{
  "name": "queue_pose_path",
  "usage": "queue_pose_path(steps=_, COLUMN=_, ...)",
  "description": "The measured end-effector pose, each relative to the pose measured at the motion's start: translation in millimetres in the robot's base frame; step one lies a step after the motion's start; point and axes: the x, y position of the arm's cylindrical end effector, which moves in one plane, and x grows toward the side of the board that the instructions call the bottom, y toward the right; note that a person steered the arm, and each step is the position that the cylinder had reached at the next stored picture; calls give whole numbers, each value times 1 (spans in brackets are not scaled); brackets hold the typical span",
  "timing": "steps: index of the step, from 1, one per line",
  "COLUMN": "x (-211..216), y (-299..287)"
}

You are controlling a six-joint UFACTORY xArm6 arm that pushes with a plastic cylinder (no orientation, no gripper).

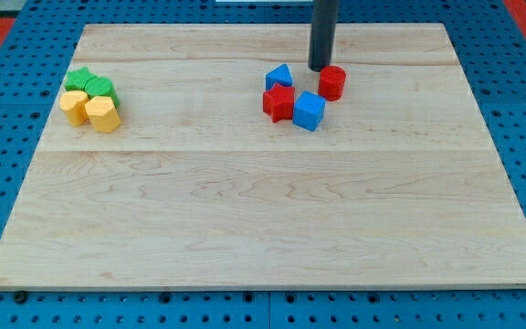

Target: Push the red circle into the blue cube and red star

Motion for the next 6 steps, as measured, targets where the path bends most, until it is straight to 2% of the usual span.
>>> queue_pose_path(steps=1, x=10, y=38)
queue_pose_path(steps=2, x=22, y=51)
queue_pose_path(steps=3, x=23, y=44)
queue_pose_path(steps=6, x=23, y=-31)
